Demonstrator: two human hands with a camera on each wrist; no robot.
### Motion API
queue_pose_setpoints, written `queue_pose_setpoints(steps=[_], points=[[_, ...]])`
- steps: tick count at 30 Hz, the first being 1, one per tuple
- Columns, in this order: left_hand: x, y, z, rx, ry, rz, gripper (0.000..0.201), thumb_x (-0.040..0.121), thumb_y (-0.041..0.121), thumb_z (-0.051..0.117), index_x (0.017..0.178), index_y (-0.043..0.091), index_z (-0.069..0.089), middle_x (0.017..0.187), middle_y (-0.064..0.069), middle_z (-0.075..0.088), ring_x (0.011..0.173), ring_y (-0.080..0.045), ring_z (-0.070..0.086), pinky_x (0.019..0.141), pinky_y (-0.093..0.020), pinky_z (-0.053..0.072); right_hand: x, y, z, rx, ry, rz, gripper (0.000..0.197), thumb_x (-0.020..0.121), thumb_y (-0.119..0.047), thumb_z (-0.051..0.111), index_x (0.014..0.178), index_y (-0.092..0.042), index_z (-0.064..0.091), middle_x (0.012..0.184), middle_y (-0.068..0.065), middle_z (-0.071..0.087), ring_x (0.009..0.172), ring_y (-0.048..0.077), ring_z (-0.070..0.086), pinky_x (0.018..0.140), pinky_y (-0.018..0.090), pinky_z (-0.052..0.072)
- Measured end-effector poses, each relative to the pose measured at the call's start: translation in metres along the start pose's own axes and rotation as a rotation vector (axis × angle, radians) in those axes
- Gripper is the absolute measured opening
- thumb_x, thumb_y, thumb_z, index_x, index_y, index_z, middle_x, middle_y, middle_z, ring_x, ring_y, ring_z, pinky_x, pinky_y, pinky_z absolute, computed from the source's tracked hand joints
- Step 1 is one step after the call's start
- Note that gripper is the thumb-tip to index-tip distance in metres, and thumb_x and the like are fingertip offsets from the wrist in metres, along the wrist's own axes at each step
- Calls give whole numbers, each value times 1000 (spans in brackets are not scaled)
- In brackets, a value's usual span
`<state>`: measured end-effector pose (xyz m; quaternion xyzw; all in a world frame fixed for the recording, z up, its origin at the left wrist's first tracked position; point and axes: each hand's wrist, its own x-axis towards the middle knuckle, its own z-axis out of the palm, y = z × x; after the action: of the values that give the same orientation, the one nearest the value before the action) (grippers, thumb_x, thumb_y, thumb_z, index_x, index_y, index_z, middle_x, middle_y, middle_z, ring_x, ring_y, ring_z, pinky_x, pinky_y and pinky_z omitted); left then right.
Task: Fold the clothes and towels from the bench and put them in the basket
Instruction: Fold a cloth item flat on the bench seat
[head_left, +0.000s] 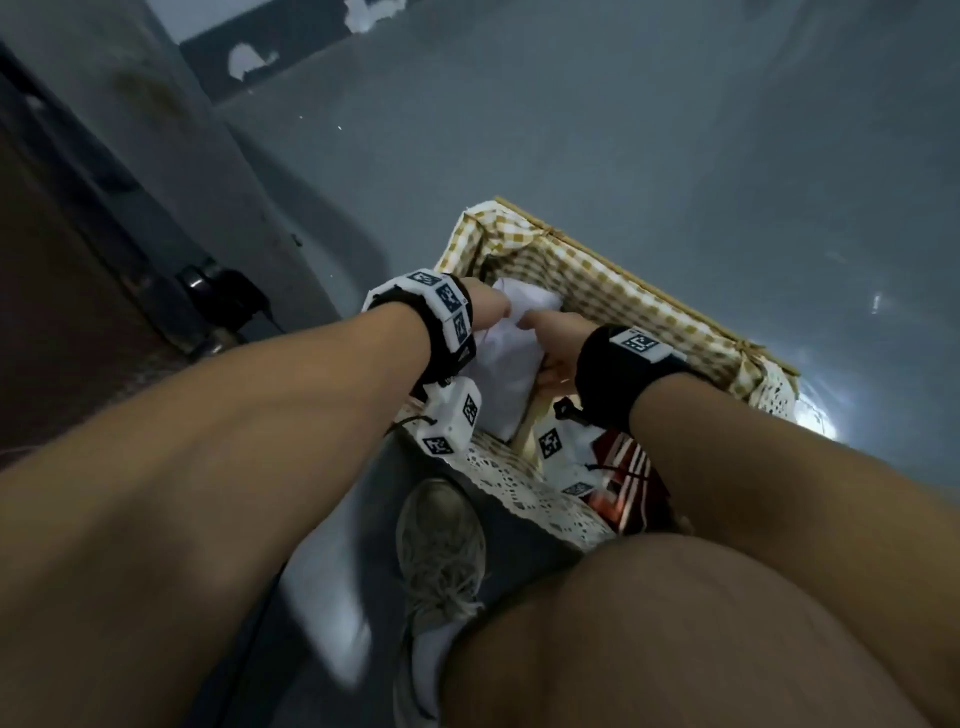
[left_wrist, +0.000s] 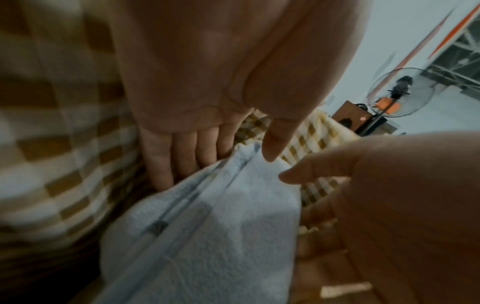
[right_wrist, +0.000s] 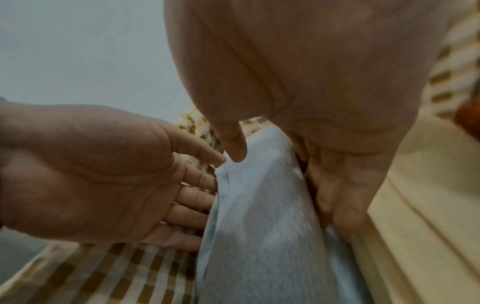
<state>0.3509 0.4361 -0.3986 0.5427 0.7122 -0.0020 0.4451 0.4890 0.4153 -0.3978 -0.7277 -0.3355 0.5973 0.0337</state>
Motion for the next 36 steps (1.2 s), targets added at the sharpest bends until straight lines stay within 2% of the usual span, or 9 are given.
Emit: queue_pose_setpoints(steps=[2,6,10,14,19,22,28,32,36], points=[[-19,8,-9,-28,-10,31,41,99,28,52,128,1,61,132,-17,61,122,-33,59,91,-37,48,-18,-13,-9,-111,61,-88,47,97,-43,55,133,-12,51,113,16,64,89,30,65,73,37,57],[-79,13,-46,-46,99,148,21,97,29,54,95,13,66,99,-11,67,79,-25,63,57,-28,46,-68,-55,-11,-330,69,-331,16,93,-28,58,86,-14,61,93,9,65,77,25,62,70,30,47],[-153,-19,-98,-5,236,282,23,93,24,56,106,14,73,110,-11,72,101,-28,67,87,-32,53,-137,-95,19,-420,-92,-542,25,93,-36,62,93,-13,70,89,5,74,74,20,70,72,30,54],[-226,-84,-146,156,450,266,28,94,33,57,119,23,66,120,-4,69,114,-25,62,91,-27,44,-199,-127,88,-631,-194,-748,25,96,-39,60,94,-14,65,94,4,73,79,20,69,73,29,50],[-308,-187,-180,189,583,116,32,93,37,57,121,22,63,116,-4,71,109,-26,64,92,-34,49,-254,-145,205,-795,-330,-962,17,94,-24,62,92,-10,72,60,-6,63,56,12,56,57,26,44],[-342,-250,-180,61,651,-20,36,93,33,57,127,21,60,116,-2,71,107,-22,64,95,-35,50,-273,-142,276,-858,-370,-1092,18,94,-22,62,104,-10,72,80,-1,68,69,14,62,63,27,49],[-369,-341,-158,76,598,-251,53,96,38,52,143,15,48,137,-12,59,124,-29,56,99,-31,44,-266,-114,368,-1207,-224,-1310,52,93,-32,64,141,-15,54,141,8,57,127,24,55,106,30,42],[-362,-364,-141,102,543,-290,55,93,34,56,143,15,46,139,-12,57,128,-30,52,101,-32,42,-238,-115,385,-1436,-51,-1310,63,90,-40,65,143,-14,44,137,16,54,125,36,53,105,42,44],[-357,-366,-139,116,558,-271,54,92,34,56,142,15,46,136,-13,58,125,-31,54,100,-34,45,-220,-124,381,-1345,22,-1333,33,94,-31,62,125,-20,63,121,9,66,113,29,60,89,29,45]])
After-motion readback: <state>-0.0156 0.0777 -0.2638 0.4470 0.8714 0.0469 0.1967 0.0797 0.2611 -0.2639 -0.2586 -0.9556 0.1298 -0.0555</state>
